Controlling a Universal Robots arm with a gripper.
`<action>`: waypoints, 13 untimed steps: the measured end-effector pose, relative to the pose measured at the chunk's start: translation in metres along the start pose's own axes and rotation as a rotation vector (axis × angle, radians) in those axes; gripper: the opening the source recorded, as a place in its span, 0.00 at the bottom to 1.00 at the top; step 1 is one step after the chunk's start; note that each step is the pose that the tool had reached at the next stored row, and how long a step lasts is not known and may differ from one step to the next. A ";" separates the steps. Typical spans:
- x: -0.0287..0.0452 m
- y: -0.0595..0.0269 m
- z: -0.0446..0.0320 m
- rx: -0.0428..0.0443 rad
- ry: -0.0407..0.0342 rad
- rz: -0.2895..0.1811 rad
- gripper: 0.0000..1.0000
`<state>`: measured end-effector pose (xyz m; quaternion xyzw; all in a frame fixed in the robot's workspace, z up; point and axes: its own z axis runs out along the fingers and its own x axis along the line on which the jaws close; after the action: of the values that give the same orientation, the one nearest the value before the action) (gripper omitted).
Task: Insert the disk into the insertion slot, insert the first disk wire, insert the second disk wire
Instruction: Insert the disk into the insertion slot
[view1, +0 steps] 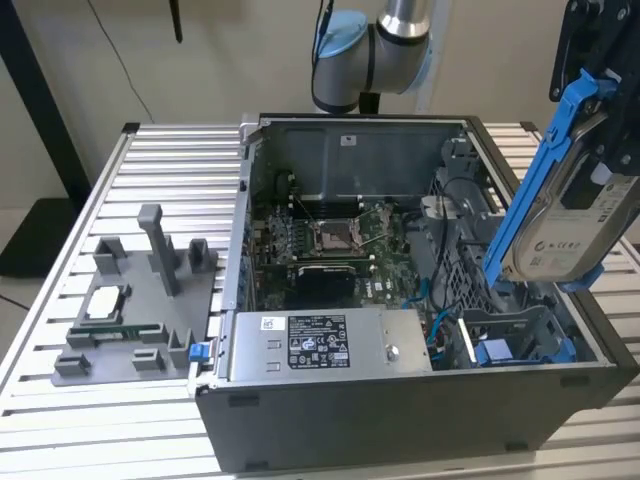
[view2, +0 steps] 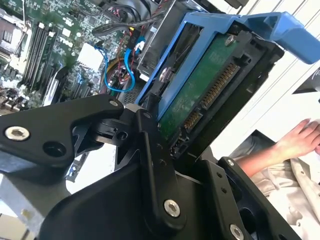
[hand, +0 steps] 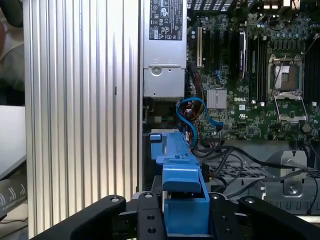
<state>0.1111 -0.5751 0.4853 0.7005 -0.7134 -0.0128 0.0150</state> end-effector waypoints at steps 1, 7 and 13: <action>0.0000 0.0000 0.0000 0.0000 0.0000 0.000 0.00; 0.0000 0.0000 0.0009 0.0000 -0.0001 0.000 0.00; 0.0000 -0.0003 0.0074 0.0000 -0.0006 0.000 0.00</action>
<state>0.1111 -0.5751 0.4779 0.7005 -0.7134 -0.0131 0.0148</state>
